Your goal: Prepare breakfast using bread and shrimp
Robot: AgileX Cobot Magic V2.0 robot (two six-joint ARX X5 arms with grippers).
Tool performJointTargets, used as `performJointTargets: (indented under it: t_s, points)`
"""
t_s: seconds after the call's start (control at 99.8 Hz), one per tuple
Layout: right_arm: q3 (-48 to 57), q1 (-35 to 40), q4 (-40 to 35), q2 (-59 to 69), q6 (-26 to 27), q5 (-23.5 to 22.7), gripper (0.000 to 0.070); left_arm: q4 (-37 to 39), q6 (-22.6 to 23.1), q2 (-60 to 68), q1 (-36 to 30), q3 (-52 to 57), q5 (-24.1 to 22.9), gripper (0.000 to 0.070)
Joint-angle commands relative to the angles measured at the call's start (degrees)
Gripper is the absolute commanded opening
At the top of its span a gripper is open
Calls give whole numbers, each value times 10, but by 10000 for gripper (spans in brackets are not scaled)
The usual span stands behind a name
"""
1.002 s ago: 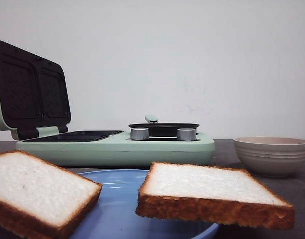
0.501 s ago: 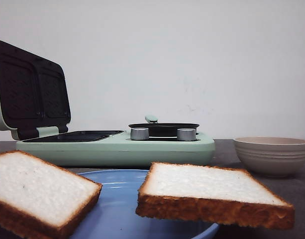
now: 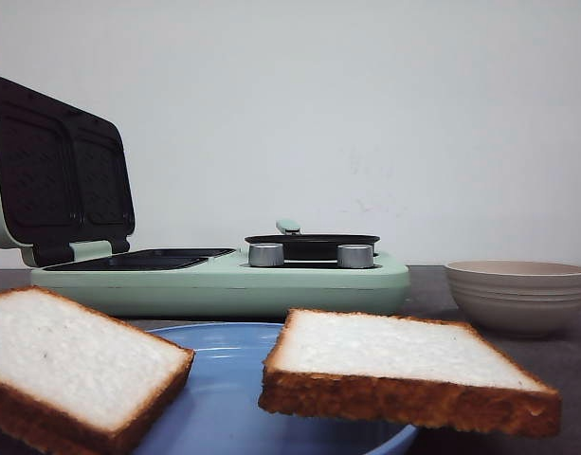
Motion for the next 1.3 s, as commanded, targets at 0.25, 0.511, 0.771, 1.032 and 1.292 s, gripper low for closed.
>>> performJointTargets:
  t_s: [0.25,0.511,0.771,1.032,1.292]
  points:
    - [-3,-1,6,0,10,-1,0,-3,3,0,0,-9,3,0]
    - [-3,-1,6,0,9,-1,0,1,0,0,0,-9,3,0]
    - [-3,-1,6,0,10,-1,0,28,-2,0,0,-9,3,0]
    - [-3,-1,6,0,15,-1,0,27,-2,0,0,-9,3,0]
    - [-3,-1,6,0,74,-1,0,19,-31,0,0,-9,3,0]
